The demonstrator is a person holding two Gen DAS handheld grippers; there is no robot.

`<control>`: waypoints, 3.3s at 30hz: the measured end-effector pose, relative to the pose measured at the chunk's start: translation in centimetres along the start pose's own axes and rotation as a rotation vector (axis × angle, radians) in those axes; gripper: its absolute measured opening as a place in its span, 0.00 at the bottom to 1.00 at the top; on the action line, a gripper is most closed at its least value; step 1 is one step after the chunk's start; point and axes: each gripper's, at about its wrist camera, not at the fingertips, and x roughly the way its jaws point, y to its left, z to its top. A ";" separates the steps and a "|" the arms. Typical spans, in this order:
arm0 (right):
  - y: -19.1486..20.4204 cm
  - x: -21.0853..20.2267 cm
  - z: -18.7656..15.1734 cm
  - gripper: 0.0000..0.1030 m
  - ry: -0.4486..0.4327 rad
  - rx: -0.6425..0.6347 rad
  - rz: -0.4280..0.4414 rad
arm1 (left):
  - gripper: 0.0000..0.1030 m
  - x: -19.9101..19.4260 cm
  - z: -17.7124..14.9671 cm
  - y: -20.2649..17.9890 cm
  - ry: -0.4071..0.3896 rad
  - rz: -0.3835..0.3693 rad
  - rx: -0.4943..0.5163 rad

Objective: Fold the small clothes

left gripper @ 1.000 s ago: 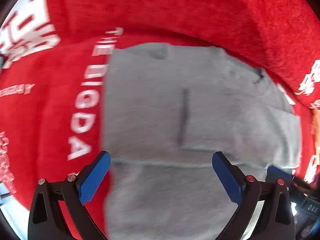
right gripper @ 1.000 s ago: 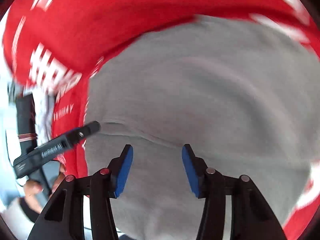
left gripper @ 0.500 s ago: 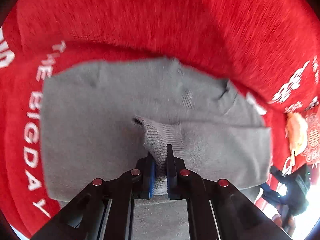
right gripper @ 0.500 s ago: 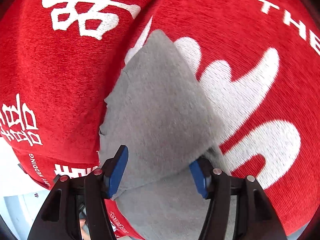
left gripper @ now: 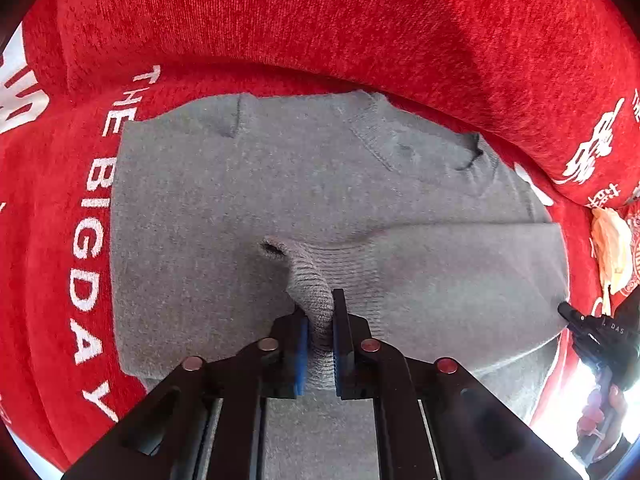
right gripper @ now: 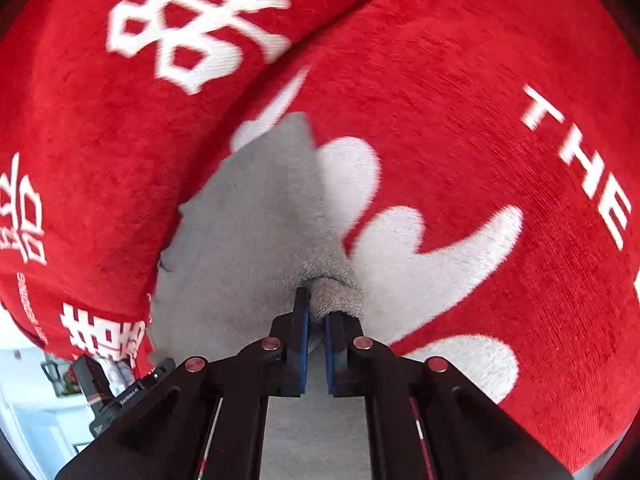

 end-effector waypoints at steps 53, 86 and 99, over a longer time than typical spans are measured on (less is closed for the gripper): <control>7.5 2.7 -1.8 0.14 0.176 -0.456 -0.257 | 0.17 -0.8 -1.7 -0.2 0.060 0.153 0.048; 9.7 -1.1 -6.4 0.80 0.218 -0.480 -0.239 | 1.00 -5.7 -7.1 -7.0 0.013 0.295 -0.023; 10.4 0.0 -7.0 0.80 0.276 -0.513 -0.248 | 1.00 -5.6 -8.7 -6.2 0.039 0.333 -0.100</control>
